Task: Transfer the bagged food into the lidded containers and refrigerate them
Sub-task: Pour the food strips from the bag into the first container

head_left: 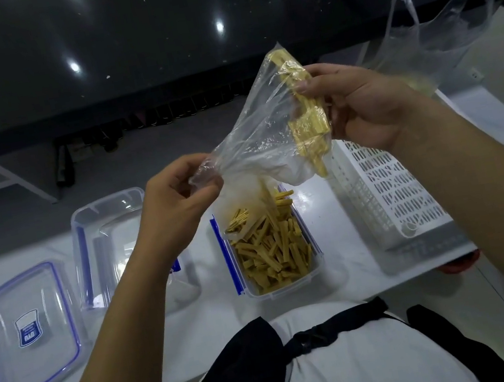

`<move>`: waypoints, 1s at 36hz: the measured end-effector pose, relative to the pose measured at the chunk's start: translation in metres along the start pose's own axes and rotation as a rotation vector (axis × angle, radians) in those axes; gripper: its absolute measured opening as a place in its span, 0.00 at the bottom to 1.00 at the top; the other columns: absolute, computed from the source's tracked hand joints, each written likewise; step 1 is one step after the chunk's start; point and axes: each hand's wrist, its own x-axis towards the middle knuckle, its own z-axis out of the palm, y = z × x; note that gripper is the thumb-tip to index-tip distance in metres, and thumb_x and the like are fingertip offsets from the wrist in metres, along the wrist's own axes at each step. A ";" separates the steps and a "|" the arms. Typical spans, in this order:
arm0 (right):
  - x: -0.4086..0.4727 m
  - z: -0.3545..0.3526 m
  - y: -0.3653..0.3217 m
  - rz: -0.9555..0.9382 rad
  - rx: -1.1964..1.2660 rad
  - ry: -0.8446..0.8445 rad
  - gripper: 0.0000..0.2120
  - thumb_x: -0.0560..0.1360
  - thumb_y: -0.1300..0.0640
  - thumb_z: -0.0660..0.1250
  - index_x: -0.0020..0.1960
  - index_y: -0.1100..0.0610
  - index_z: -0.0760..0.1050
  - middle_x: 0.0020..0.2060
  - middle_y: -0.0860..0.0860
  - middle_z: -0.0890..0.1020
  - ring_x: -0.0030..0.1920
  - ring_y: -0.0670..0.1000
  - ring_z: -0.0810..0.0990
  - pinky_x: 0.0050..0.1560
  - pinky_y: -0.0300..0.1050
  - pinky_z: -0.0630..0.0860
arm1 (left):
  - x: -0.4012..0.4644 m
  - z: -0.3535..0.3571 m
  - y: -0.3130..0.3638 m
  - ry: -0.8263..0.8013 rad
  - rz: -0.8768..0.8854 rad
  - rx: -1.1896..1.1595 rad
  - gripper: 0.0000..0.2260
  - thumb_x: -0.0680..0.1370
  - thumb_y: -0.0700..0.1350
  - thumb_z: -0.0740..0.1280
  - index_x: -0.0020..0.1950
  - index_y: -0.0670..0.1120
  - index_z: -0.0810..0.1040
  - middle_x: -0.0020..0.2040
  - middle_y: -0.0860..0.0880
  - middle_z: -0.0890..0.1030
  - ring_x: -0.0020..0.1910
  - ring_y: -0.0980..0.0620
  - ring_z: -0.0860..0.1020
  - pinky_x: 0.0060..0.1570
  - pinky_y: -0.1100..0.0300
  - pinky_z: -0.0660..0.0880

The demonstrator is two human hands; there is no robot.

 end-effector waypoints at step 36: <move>0.008 -0.031 0.000 0.045 -0.198 -0.041 0.19 0.67 0.58 0.75 0.58 0.53 0.81 0.42 0.48 0.85 0.41 0.48 0.84 0.36 0.45 0.80 | -0.007 0.014 0.006 -0.090 -0.051 -0.007 0.14 0.76 0.40 0.74 0.56 0.57 0.81 0.49 0.53 0.85 0.48 0.54 0.84 0.50 0.63 0.80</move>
